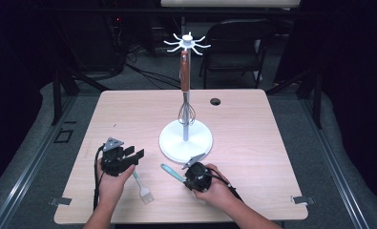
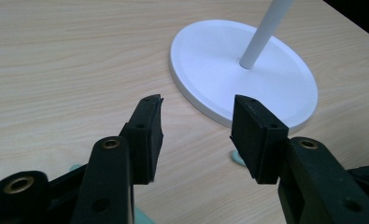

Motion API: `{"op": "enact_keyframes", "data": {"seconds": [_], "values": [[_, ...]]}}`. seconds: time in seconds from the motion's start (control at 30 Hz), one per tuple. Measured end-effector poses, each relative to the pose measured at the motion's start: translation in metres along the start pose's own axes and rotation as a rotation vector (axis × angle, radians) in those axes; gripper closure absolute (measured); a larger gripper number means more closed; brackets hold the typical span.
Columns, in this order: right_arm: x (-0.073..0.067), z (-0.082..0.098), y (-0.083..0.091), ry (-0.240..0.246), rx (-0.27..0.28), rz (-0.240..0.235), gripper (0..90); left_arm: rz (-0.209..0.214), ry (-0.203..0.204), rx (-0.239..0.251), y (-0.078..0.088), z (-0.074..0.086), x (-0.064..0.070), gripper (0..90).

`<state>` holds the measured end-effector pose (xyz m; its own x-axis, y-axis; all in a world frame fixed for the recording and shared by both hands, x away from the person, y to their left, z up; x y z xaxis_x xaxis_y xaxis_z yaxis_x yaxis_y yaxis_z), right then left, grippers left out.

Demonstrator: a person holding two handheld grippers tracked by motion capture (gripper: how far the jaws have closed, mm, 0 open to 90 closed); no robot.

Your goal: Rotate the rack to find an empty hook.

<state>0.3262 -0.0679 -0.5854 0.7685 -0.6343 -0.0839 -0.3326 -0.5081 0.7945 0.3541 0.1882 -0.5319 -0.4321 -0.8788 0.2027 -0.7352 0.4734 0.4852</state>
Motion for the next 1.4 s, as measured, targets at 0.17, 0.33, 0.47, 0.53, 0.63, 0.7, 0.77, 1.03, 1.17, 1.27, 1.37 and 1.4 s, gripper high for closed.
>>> {"op": "enact_keyframes", "data": {"seconds": [0.17, 0.33, 0.47, 0.53, 0.63, 0.7, 0.77, 1.03, 1.17, 1.27, 1.37, 1.4], "values": [[0.006, 0.017, 0.014, -0.021, -0.003, -0.001, 81.1, 0.015, -0.017, -0.015, -0.004, 0.002, 0.007, 53.0], [0.005, 0.014, 0.012, -0.011, -0.024, 0.006, 79.6, 0.024, -0.017, -0.016, -0.006, 0.002, 0.010, 53.0], [0.003, 0.009, 0.008, 0.019, -0.036, 0.021, 78.7, 0.029, -0.016, -0.020, -0.007, 0.003, 0.011, 52.9], [0.003, 0.006, 0.006, 0.021, -0.037, 0.026, 78.6, 0.034, -0.017, -0.023, -0.007, 0.003, 0.011, 52.6], [0.004, 0.004, 0.005, 0.036, -0.052, 0.028, 79.5, 0.035, -0.015, -0.018, -0.007, 0.004, 0.012, 51.9], [0.003, 0.003, 0.004, 0.021, -0.046, 0.024, 80.1, 0.041, -0.020, -0.022, -0.008, 0.004, 0.013, 50.9], [0.004, 0.002, 0.004, 0.021, -0.057, 0.019, 80.4, 0.043, -0.025, -0.022, -0.009, 0.004, 0.014, 49.8], [0.002, 0.003, 0.006, 0.030, -0.038, 0.008, 80.8, 0.059, -0.028, -0.033, -0.014, 0.008, 0.019, 45.4], [0.002, 0.003, 0.009, 0.010, 0.003, -0.004, 80.9, 0.066, -0.040, -0.047, -0.016, 0.009, 0.020, 44.2], [0.002, 0.002, 0.013, 0.018, 0.015, -0.011, 80.9, 0.084, -0.043, -0.053, -0.019, 0.011, 0.025, 43.6], [0.002, 0.000, 0.016, 0.023, 0.038, -0.011, 80.9, 0.102, -0.044, -0.062, -0.021, 0.013, 0.029, 42.7], [0.002, 0.000, 0.016, 0.026, 0.045, -0.009, 80.9, 0.110, -0.047, -0.062, -0.022, 0.013, 0.030, 42.4]]}}
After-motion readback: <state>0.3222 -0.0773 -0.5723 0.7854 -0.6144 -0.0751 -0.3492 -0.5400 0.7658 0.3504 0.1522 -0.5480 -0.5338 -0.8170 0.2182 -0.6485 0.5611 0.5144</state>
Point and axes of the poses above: each handheld gripper's, and its own axes: y roughly backward along the jaws, z roughly out of its underside, x roughly to its right, the point moved 3 cm from there along -y, roughly forward along the jaws, and after that the axes turned 6 degrees about x, right-handed, at the moved point
